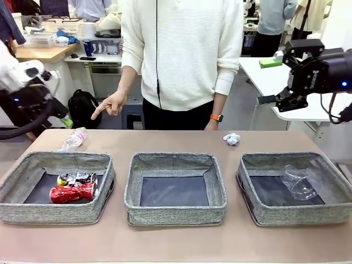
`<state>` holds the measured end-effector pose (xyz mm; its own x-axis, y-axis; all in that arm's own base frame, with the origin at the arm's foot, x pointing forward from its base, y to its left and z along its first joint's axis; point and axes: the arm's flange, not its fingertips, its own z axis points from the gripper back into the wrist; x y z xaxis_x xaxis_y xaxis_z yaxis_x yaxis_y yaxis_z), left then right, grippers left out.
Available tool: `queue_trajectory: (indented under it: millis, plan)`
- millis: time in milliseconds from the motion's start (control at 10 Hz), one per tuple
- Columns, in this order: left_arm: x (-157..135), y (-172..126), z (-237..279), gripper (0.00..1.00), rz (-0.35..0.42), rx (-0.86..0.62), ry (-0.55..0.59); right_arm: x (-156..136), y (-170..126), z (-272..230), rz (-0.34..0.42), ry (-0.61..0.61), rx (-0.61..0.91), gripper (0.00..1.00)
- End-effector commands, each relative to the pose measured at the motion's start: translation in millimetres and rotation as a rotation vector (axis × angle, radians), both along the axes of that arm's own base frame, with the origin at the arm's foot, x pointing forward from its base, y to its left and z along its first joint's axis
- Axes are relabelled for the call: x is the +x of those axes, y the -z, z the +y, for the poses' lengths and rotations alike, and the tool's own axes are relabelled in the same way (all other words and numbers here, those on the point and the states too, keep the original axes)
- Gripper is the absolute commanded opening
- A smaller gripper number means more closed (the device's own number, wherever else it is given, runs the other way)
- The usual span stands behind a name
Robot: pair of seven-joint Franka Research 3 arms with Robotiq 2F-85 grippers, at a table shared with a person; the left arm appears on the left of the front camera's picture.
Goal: Sort the waste into the appropriate baskets.
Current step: Pick up the waste item pointed out by the person.
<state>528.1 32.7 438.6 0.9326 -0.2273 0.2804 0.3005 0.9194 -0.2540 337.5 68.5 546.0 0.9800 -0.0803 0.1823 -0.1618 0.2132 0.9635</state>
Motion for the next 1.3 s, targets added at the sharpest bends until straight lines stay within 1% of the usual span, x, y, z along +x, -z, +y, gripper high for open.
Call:
queue_trajectory:
  millis: [0,300,400,500,600,800,1000,1200]
  plan:
    - [28.5,5.2,6.1,1.0,0.033,0.071,-0.055,1.3,-3.9,1.9,0.008,0.024,0.018,1.0]
    - [72.1,38.0,7.9,1.0,0.083,0.071,0.038,1.3,-3.9,1.9,0.008,0.024,0.018,1.0]
    - [84.2,51.5,8.9,1.0,0.118,0.056,0.061,1.3,-3.9,1.9,0.008,0.024,0.018,1.0]
    - [93.8,64.0,10.9,1.0,0.086,0.14,0.012,1.3,-3.9,1.9,0.008,0.024,0.018,1.0]
    - [100.9,73.9,12.2,1.0,0.089,0.16,-0.011,1.3,-3.9,1.9,0.008,0.024,0.018,1.0]
    - [106.3,83.4,13.2,1.0,0.092,0.163,-0.013,1.3,-3.9,1.9,0.008,0.024,0.018,1.0]
    - [109.2,93.8,8.1,1.0,0.094,0.135,0.022,1.3,-3.9,1.9,0.008,0.024,0.018,1.0]
    - [113.0,106.3,2.6,1.0,0.105,0.141,0.043,1.3,-3.9,1.9,0.008,0.024,0.018,1.0]
